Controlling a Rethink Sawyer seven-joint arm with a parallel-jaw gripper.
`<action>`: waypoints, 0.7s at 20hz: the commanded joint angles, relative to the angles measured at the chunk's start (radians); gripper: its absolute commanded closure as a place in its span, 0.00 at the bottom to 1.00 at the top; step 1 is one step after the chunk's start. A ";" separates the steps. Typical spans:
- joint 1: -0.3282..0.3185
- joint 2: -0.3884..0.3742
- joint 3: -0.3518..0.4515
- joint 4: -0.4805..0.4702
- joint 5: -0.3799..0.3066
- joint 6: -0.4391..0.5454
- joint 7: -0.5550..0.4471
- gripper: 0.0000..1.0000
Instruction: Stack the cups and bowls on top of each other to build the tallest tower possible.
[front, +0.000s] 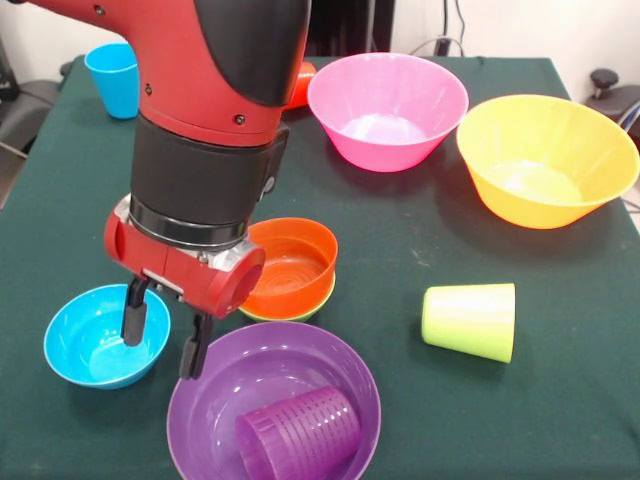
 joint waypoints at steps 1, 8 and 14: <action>-0.022 0.043 0.149 0.125 -0.064 -0.062 -0.083 0.00; -0.018 0.050 0.140 0.132 -0.067 -0.075 -0.061 0.00; -0.019 0.037 0.141 0.155 -0.065 -0.072 -0.059 0.00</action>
